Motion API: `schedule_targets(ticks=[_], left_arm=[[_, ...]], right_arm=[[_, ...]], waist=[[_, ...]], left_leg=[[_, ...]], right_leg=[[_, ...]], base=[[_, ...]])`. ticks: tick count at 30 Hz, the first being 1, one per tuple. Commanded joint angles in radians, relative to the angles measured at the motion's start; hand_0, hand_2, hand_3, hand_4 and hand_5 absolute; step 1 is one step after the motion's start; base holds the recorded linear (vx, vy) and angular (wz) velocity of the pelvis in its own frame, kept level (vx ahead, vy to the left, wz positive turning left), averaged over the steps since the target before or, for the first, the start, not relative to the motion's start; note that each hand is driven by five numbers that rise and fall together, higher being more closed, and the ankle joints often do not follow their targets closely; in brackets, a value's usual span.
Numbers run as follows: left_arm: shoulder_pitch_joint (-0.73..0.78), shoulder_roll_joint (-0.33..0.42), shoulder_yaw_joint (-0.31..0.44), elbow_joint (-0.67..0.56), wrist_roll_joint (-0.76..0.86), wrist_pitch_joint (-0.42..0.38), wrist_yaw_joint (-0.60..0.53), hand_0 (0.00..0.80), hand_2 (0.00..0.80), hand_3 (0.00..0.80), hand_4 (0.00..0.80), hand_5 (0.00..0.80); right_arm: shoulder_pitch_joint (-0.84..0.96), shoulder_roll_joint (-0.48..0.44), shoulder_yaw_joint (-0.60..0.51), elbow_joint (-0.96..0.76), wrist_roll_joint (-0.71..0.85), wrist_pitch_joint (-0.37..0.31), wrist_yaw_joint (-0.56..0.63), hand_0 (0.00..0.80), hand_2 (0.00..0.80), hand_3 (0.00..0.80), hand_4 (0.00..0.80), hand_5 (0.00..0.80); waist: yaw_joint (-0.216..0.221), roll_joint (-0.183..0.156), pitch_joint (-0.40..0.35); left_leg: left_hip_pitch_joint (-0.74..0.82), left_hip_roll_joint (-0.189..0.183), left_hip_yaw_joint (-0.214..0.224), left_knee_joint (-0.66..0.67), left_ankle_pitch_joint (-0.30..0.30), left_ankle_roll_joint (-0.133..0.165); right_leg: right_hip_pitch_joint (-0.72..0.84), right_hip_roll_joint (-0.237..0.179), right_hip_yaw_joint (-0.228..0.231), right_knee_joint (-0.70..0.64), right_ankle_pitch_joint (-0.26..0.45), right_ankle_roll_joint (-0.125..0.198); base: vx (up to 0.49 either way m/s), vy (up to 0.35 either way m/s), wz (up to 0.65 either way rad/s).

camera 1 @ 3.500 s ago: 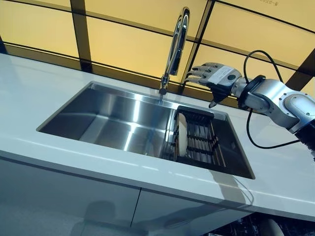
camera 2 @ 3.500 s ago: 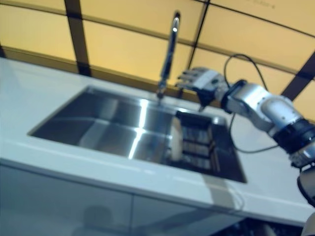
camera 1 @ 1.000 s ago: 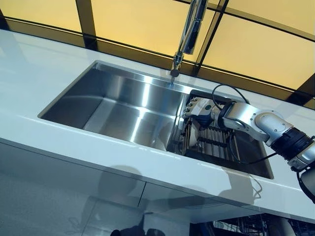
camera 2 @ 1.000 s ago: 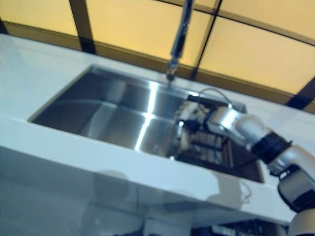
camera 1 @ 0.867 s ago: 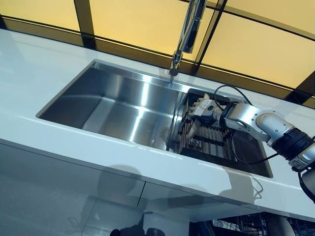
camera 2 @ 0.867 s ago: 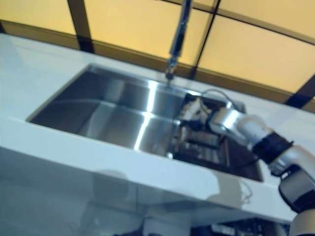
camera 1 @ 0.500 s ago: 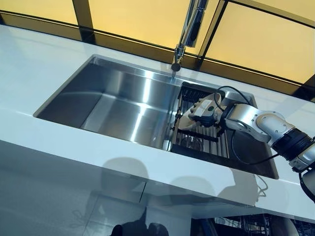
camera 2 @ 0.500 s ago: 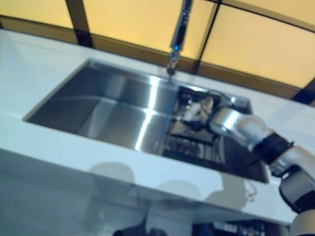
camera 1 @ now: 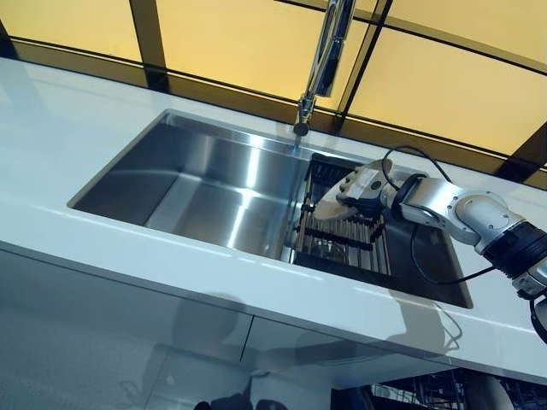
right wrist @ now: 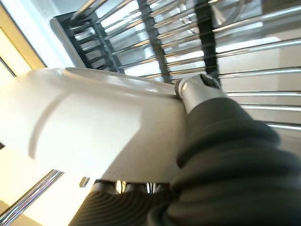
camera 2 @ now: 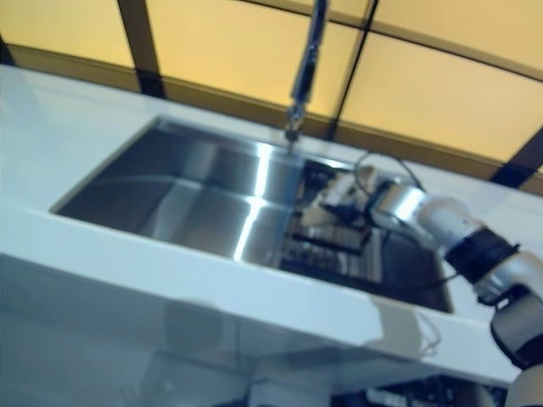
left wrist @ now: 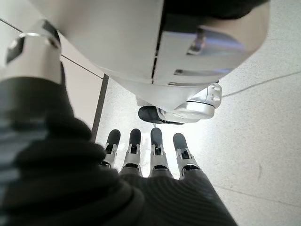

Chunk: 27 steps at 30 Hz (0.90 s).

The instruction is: Take plates into dishwasher

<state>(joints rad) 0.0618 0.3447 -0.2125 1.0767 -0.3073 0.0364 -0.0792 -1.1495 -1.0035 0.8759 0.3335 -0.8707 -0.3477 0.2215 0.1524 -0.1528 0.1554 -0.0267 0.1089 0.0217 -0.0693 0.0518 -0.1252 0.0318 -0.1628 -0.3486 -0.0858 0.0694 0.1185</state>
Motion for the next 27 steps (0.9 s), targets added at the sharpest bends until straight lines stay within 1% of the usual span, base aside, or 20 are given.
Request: schedule_targets(ticks=[1,5,9,11,13,14,18,19,22,26,27], left_arm=[[-0.017,-0.011,-0.032,0.048,0.024,0.006,-0.005,0.000,0.000,0.000,0.000,0.000],[-0.014,-0.014,-0.027,0.052,0.028,0.011,-0.003,0.000,0.000,0.000,0.000,0.000],[-0.013,-0.017,-0.016,0.059,0.041,0.016,-0.003,0.000,0.000,0.000,0.000,0.000],[-0.017,-0.019,-0.016,0.061,0.044,0.024,-0.002,0.000,0.000,0.000,0.000,0.000],[-0.018,-0.021,-0.012,0.062,0.052,0.025,-0.002,0.000,0.000,0.000,0.000,0.000],[-0.018,-0.021,-0.012,0.062,0.054,0.025,-0.002,0.000,0.000,0.000,0.000,0.000],[-0.027,-0.022,-0.009,0.070,0.061,0.020,-0.011,0.000,0.000,0.000,0.000,0.000],[-0.027,-0.023,-0.010,0.070,0.059,0.020,-0.011,0.000,0.000,0.000,0.000,0.000],[-0.032,-0.024,-0.014,0.072,0.066,0.022,-0.016,0.000,0.000,0.000,0.000,0.000],[-0.031,-0.021,-0.012,0.075,0.075,0.021,-0.025,0.000,0.000,0.000,0.000,0.000],[-0.033,-0.021,-0.016,0.078,0.076,0.021,-0.029,0.000,0.000,0.000,0.000,0.000]], right_arm=[[-0.063,-0.076,0.011,0.046,-0.046,0.037,-0.038,0.800,0.800,0.800,0.800,0.800],[-0.078,-0.106,0.013,0.070,-0.063,0.045,-0.041,0.800,0.800,0.800,0.800,0.800],[-0.097,-0.151,0.012,0.080,0.014,0.086,-0.049,0.800,0.800,0.800,0.800,0.800],[-0.091,-0.166,-0.008,0.088,0.071,0.111,-0.056,0.800,0.800,0.800,0.800,0.800],[-0.070,-0.191,-0.040,0.091,0.150,0.149,-0.075,0.800,0.800,0.800,0.800,0.800],[-0.067,-0.193,-0.044,0.091,0.159,0.156,-0.077,0.800,0.800,0.800,0.800,0.800],[-0.027,-0.229,-0.109,0.112,0.288,0.196,-0.115,0.800,0.800,0.800,0.800,0.800],[-0.022,-0.232,-0.117,0.115,0.300,0.200,-0.118,0.800,0.800,0.800,0.800,0.800],[0.050,-0.266,-0.200,0.141,0.357,0.216,-0.162,0.800,0.800,0.800,0.800,0.800],[0.113,-0.292,-0.260,0.151,0.414,0.234,-0.168,0.800,0.800,0.800,0.800,0.800],[0.146,-0.305,-0.294,0.157,0.457,0.243,-0.175,0.800,0.800,0.800,0.800,0.800]], waist=[[0.002,-0.009,-0.051],[-0.011,-0.014,-0.067],[-0.031,-0.020,-0.089],[-0.045,-0.023,-0.101],[-0.058,-0.025,-0.110],[-0.060,-0.025,-0.110],[-0.089,-0.021,-0.118],[-0.091,-0.020,-0.118],[-0.117,-0.013,-0.126],[-0.138,-0.004,-0.128],[-0.152,0.001,-0.131]], left_leg=[[0.027,-0.024,0.045,-0.018,-0.017,0.030],[0.040,-0.023,0.053,-0.018,-0.023,0.031],[0.062,-0.018,0.069,-0.018,-0.032,0.032],[0.074,-0.016,0.080,-0.018,-0.037,0.033],[0.087,-0.012,0.096,-0.018,-0.042,0.034],[0.088,-0.012,0.098,-0.018,-0.043,0.035],[0.113,-0.008,0.127,-0.018,-0.055,0.038],[0.115,-0.008,0.130,-0.018,-0.056,0.039],[0.134,-0.007,0.155,-0.018,-0.067,0.043],[0.146,-0.006,0.171,-0.018,-0.070,0.046],[0.152,-0.004,0.183,-0.018,-0.070,0.047]], right_leg=[[0.016,-0.032,0.037,-0.001,0.015,0.050],[0.020,-0.028,0.050,-0.001,0.013,0.050],[0.025,-0.023,0.070,-0.001,0.012,0.052],[0.028,-0.020,0.082,-0.001,0.013,0.055],[0.030,-0.018,0.095,-0.001,0.015,0.057],[0.030,-0.018,0.096,-0.001,0.015,0.058],[0.031,-0.018,0.121,-0.001,0.019,0.063],[0.031,-0.018,0.123,-0.001,0.019,0.064],[0.028,-0.018,0.147,-0.001,0.025,0.070],[0.025,-0.018,0.166,-0.001,0.030,0.075],[0.022,-0.019,0.176,-0.001,0.033,0.076]], base=[[-0.011,0.019,-0.03],[-0.002,0.018,-0.05],[0.012,0.025,-0.09],[0.020,0.018,-0.18],[-0.001,0.011,-0.10],[-0.010,0.005,-0.22],[-0.017,0.013,-0.24],[-0.023,0.015,-0.27],[-0.024,0.003,-0.24],[-0.012,0.010,-0.21],[-0.005,0.022,-0.18]])
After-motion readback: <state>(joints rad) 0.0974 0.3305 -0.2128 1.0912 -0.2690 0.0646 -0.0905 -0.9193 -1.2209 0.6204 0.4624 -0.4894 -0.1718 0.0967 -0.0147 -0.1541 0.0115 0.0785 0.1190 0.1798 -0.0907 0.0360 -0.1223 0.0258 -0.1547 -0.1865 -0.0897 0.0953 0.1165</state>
